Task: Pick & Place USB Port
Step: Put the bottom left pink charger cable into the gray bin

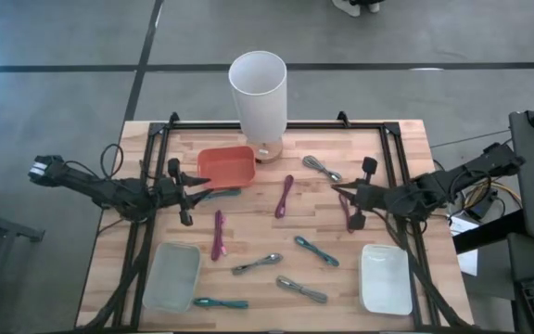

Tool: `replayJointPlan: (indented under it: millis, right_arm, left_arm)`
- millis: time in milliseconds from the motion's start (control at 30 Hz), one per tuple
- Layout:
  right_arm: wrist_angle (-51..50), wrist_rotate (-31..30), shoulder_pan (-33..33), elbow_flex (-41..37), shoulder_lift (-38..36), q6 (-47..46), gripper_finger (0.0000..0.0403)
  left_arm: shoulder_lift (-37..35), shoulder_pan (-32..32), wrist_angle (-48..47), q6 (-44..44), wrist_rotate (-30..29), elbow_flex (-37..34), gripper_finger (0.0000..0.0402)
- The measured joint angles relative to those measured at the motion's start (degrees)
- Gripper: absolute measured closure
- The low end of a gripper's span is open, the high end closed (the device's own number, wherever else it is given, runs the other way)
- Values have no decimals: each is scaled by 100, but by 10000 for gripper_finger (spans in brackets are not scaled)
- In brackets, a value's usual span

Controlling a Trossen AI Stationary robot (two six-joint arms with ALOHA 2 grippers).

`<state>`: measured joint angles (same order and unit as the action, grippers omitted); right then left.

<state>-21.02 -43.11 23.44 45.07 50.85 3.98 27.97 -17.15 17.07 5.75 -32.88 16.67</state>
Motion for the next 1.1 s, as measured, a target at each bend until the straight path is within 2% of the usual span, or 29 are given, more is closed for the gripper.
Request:
replayJointPlan:
  millis: [267, 567, 733, 867, 1000, 1100]
  right_arm:
    - [-329, -1, -23, 63, 325, -90, 386]
    - [-638, -241, -330, 63, 694, -201, 310]
    - [-885, -225, -619, 63, 635, -870, 275]
    - [-1262, -159, -794, 63, 495, -1370, 259]
    - [-1565, -140, -934, 35, 426, -1817, 246]
    - [-1570, -125, -988, -31, 439, -2099, 239]
  left_arm:
    - [0, -2, -14, -23, 0, -4, 259]
    - [0, -2, -7, -264, 2, -4, 259]
    - [23, -1, -15, -728, 0, 48, 259]
    - [242, -2, -79, -766, -12, 378, 259]
    - [606, -4, -1132, -837, -271, 990, 259]
    - [932, -4, -2354, -1461, -476, 1515, 259]
